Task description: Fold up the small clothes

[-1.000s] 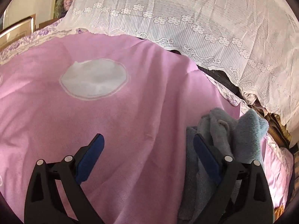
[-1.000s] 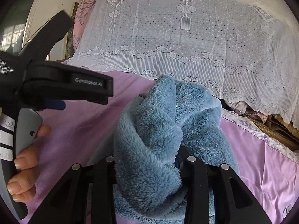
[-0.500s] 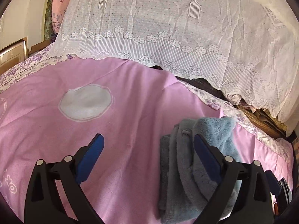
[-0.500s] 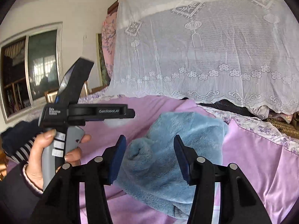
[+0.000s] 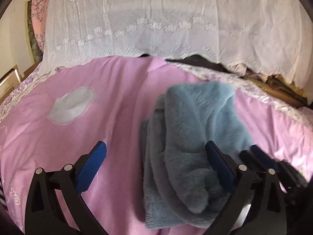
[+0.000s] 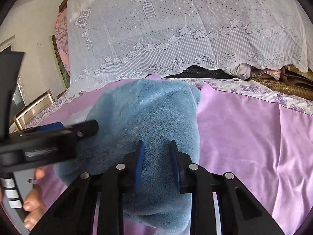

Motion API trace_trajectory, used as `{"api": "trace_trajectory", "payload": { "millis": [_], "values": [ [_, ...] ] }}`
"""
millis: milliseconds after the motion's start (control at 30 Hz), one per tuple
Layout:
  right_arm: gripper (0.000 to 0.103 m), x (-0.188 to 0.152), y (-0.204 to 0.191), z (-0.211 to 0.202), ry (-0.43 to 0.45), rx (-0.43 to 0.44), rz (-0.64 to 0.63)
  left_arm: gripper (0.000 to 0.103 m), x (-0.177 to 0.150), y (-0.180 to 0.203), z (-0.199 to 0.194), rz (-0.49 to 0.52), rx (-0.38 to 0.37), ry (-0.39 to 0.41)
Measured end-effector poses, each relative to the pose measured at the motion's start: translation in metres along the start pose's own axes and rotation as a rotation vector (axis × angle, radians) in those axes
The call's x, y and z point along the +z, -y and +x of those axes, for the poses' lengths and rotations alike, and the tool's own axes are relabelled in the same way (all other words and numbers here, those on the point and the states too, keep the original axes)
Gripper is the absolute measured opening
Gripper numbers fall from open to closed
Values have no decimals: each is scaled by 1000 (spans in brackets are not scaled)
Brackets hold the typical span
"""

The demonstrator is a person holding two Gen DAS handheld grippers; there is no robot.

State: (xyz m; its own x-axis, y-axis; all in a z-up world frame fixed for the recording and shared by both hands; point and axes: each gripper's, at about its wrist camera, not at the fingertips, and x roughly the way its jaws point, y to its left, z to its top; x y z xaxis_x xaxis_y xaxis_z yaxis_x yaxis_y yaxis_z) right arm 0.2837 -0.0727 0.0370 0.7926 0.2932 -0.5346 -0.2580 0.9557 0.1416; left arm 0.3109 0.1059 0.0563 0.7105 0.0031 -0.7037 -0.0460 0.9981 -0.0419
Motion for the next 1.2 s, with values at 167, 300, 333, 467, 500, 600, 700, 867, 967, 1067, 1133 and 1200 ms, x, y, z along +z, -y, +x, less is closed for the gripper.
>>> {"api": "trace_trajectory", "payload": {
  "millis": [167, 300, 333, 467, 500, 600, 700, 867, 967, 1067, 1133, 1200],
  "values": [
    [29, -16, -19, 10, -63, 16, -68, 99, -18, -33, 36, -115, -85, -115],
    [29, -19, -21, 11, -80, 17, -79, 99, -29, -39, 41, -140, -107, -108],
    [29, -18, -19, 11, -83, 26, -70, 99, -29, -40, 41, -152, -113, -110],
    [28, -14, -10, 9, -74, 65, -33, 99, -30, -50, 22, -233, -131, -82],
    [28, -11, -7, 7, -66, 74, -17, 99, -27, -51, 12, -242, -127, -58],
    [28, 4, 3, -7, -22, 102, 38, 98, -14, -46, -22, -223, -98, 52],
    [28, 24, 20, -27, 61, 143, 124, 98, 1, -36, -36, -219, -166, 80],
    [28, 47, 27, -22, 72, 156, 167, 98, 18, -12, -9, -179, -143, 50],
    [28, 53, 25, 7, 34, 128, 151, 98, 18, -3, 28, -123, -53, -9],
    [28, 50, 27, 48, -56, 97, 159, 99, 12, -12, 62, -128, -39, -73],
    [27, 39, 31, 76, -154, 87, 170, 99, 9, -23, 74, -189, -107, -122],
    [26, 33, 38, 82, -160, 102, 183, 99, 7, -28, 78, -218, -148, -140]
  ]
}}
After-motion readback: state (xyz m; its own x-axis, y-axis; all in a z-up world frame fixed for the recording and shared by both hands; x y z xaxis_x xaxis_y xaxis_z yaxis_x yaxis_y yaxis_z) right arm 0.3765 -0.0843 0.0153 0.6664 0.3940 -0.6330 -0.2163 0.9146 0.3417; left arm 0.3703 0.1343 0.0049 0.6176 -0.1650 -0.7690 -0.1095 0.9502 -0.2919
